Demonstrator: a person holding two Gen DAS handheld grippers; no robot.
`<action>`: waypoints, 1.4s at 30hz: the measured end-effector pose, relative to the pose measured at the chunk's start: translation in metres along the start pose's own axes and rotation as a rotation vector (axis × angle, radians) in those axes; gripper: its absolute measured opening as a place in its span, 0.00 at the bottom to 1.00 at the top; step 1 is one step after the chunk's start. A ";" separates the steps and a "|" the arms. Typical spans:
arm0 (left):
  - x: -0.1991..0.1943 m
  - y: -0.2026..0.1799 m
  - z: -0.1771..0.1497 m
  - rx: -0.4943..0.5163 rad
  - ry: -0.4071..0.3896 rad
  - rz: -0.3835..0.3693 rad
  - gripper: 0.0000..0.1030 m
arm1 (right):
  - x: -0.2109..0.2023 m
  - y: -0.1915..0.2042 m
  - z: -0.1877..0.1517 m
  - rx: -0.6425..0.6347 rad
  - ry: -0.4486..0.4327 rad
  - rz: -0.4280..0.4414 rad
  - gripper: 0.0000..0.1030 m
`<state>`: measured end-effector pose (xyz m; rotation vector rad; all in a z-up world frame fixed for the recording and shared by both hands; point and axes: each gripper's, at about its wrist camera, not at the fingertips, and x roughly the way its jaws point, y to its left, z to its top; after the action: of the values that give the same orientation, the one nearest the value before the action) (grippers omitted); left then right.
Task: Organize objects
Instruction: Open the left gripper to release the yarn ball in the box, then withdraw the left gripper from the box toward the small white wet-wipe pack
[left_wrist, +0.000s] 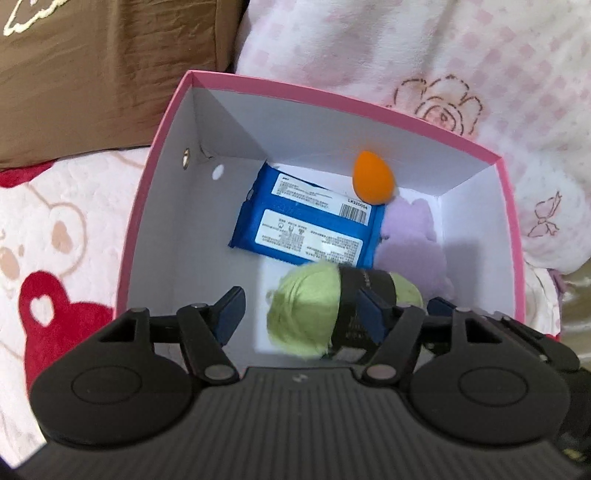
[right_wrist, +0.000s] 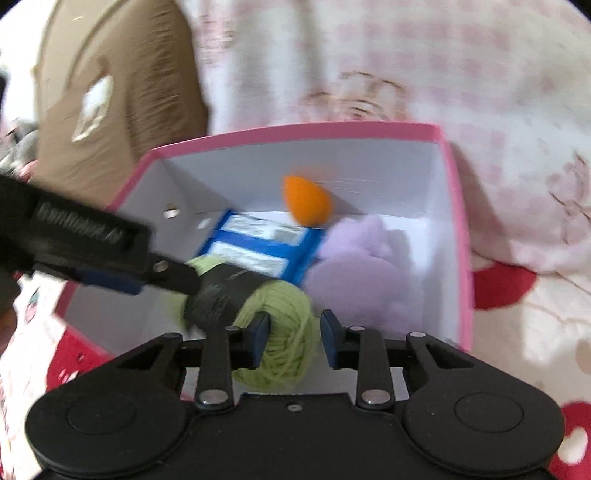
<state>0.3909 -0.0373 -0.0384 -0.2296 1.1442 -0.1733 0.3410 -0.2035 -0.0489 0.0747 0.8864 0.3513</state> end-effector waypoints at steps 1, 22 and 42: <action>0.002 0.001 -0.001 0.000 -0.007 -0.005 0.64 | 0.000 -0.004 0.000 0.027 -0.003 0.013 0.30; 0.005 0.004 -0.012 -0.031 0.011 -0.026 0.48 | 0.029 0.016 -0.004 0.099 0.042 0.152 0.36; -0.121 -0.004 -0.050 0.083 -0.081 -0.067 0.53 | -0.097 0.045 -0.009 -0.115 -0.041 -0.025 0.51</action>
<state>0.2964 -0.0155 0.0493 -0.1998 1.0474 -0.2680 0.2664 -0.1940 0.0270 -0.0355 0.8242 0.3754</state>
